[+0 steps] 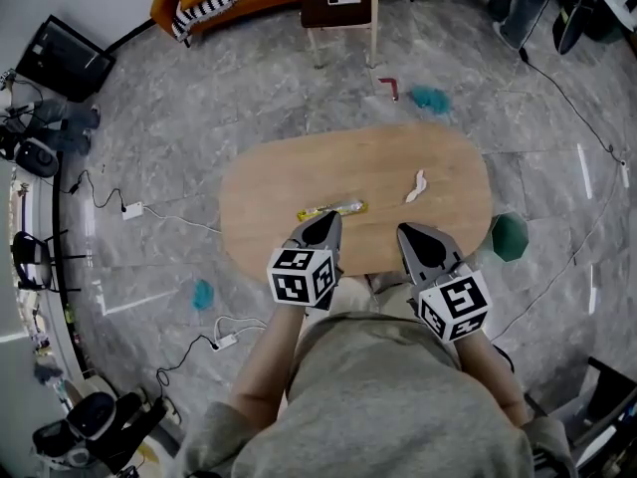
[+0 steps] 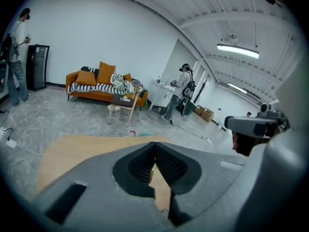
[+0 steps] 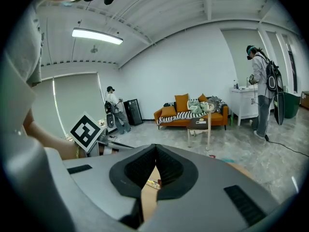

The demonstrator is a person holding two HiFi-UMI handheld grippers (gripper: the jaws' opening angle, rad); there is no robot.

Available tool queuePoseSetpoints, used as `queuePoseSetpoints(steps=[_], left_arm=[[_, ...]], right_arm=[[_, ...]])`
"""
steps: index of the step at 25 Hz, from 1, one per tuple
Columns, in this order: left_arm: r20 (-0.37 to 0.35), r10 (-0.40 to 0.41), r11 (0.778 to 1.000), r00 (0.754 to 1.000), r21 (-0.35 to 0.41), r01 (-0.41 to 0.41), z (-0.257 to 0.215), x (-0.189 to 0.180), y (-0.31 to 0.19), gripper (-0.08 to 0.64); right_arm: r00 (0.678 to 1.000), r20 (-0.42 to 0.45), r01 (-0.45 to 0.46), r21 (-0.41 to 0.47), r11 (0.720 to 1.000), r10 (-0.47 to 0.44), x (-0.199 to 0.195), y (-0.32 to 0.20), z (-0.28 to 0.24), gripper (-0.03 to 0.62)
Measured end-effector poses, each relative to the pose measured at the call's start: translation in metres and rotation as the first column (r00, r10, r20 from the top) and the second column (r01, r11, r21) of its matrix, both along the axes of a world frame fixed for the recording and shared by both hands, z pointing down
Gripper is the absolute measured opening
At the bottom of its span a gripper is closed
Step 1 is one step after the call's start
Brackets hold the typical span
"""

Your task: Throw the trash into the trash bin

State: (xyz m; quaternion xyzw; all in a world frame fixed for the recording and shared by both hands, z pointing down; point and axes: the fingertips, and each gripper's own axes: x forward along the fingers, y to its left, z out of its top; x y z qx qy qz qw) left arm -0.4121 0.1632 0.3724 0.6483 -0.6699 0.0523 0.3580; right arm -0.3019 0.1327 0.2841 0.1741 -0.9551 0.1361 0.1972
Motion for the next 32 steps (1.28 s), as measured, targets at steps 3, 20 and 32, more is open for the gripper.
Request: queuePoseSetpoints(steps=[3,20,32], left_arm=[[-0.003,-0.019,1.0,1.0,-0.008,0.019,0.007,-0.013,0.008,0.011],[-0.03,-0.094,0.993,0.995,-0.075,0.091,0.062,-0.061,0.028,0.011],[-0.05,-0.06,0.987,0.997,-0.15,0.052,0.118,-0.075,0.025,0.011]], right_arm=[[1.0,-0.005,0.018,-0.007,1.0,-0.018,-0.015,0.005,0.005,0.008],[0.996,-0.064,0.064,-0.049,0.997,-0.067,-0.059,0.02,0.044,0.008],[0.987,-0.082,0.128,-0.091,0.988,-0.135,-0.088,0.03,0.075,0.008]])
